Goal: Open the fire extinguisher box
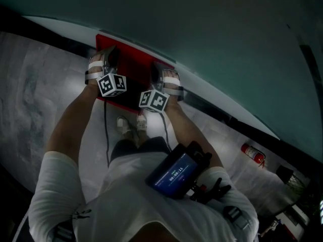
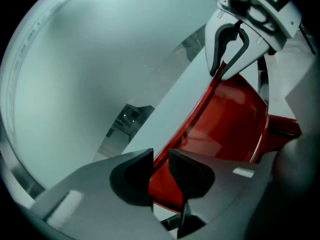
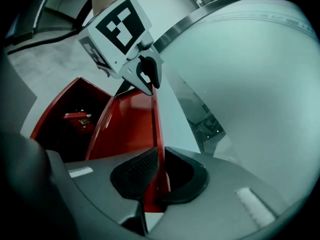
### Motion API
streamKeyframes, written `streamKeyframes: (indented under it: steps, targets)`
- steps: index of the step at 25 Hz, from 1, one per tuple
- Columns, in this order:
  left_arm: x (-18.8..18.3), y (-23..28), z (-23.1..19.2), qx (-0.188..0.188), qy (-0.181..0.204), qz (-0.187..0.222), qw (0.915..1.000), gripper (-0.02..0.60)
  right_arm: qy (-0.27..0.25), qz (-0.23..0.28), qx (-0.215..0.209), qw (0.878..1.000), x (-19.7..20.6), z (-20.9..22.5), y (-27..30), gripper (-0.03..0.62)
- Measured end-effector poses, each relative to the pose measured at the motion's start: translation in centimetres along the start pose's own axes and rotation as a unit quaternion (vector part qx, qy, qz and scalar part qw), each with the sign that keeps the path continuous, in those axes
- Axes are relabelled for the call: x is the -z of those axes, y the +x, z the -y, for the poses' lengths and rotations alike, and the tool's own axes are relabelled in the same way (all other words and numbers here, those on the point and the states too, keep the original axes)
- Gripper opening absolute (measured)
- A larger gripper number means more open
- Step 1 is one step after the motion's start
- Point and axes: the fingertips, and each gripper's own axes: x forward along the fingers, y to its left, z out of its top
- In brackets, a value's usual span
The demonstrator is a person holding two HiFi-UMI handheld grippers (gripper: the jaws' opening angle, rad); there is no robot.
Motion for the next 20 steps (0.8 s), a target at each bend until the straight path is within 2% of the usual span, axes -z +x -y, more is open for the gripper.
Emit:
streamKeyframes:
  steps: [5,7,10,13,17,20]
  targets:
    - [-0.1,-4.0,-1.8,-0.031,-0.086,-0.001,0.9958,0.016,0.064,0.025,0.005,0.998,-0.7,1.1,-1.6,0.016]
    - [0.3,-6.3,-2.7,-0.044,-0.134,-0.005,0.99,0.003,0.101,0.038,0.003,0.994,-1.3,1.5,-2.6,0.014]
    - [1.9,-9.8,-3.6,-0.056,-0.214,-0.006,0.9752,0.003,0.176,0.066,-0.016,0.982,-2.7,1.6,-4.1,0.012]
    - [3.6,-12.2,-4.1,-0.067,-0.283,-0.006,0.9569,0.003,0.262,0.105,-0.05,0.958,-4.1,1.9,-5.1,0.012]
    - [5.1,-16.0,-4.0,-0.082,-0.348,-0.003,0.934,0.003,0.368,0.148,-0.094,0.913,-5.7,2.0,-7.2,0.012]
    - [4.7,-22.0,-3.6,-0.102,-0.375,0.019,0.921,0.003,0.401,0.167,-0.106,0.895,-6.4,1.2,-11.7,0.012]
